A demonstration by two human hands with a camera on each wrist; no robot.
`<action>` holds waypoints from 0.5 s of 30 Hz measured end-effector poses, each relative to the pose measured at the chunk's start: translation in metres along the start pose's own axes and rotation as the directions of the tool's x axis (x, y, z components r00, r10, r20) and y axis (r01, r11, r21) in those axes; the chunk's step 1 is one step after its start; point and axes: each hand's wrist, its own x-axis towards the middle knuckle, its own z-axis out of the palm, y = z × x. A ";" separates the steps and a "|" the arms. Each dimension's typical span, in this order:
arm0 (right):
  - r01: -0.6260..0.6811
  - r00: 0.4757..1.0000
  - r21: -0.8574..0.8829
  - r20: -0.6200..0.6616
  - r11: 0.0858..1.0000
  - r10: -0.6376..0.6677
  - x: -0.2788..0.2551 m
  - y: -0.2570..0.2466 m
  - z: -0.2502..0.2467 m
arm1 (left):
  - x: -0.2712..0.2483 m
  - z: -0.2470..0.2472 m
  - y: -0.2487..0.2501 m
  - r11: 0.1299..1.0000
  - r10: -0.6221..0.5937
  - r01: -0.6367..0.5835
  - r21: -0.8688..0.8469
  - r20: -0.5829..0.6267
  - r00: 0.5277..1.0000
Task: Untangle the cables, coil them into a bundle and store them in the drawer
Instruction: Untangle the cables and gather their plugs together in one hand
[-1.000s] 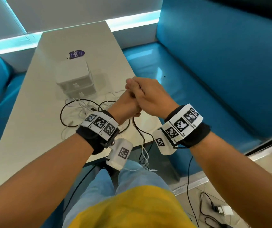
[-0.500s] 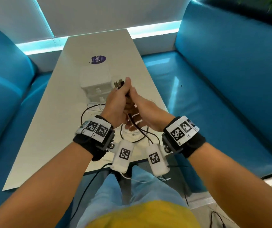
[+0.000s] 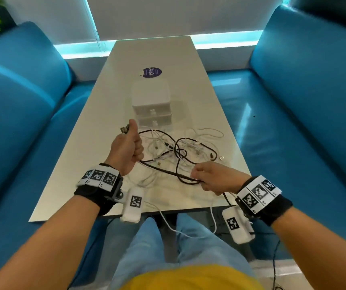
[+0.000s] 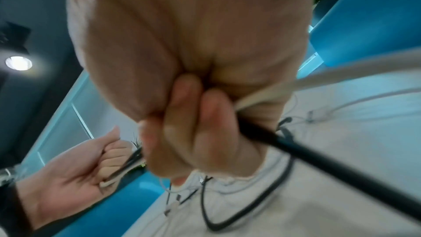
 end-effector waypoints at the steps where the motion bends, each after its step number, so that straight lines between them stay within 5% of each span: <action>1: -0.017 0.999 -0.019 0.049 1.000 0.018 -0.001 0.002 0.000 | 0.000 -0.006 -0.002 1.000 -0.015 0.015 0.008 -0.012 1.000; 3: 0.006 0.995 -0.171 0.101 0.985 0.011 -0.004 -0.005 -0.001 | -0.001 -0.016 -0.006 0.998 -0.044 0.045 0.034 -0.021 0.999; 6: 0.120 0.991 -0.401 -0.008 0.908 -0.134 0.005 -0.029 -0.008 | -0.002 -0.024 -0.013 0.998 -0.057 0.057 0.029 -0.005 0.998; 10: 0.150 0.919 -0.366 -0.290 0.918 -0.266 0.044 -0.056 -0.022 | -0.003 -0.032 -0.017 0.996 -0.044 0.049 -0.068 0.079 0.996; 15: 0.185 0.910 -0.354 -0.292 0.917 -0.296 0.090 -0.079 -0.022 | -0.005 -0.044 -0.023 0.994 -0.040 0.049 -0.093 0.105 0.994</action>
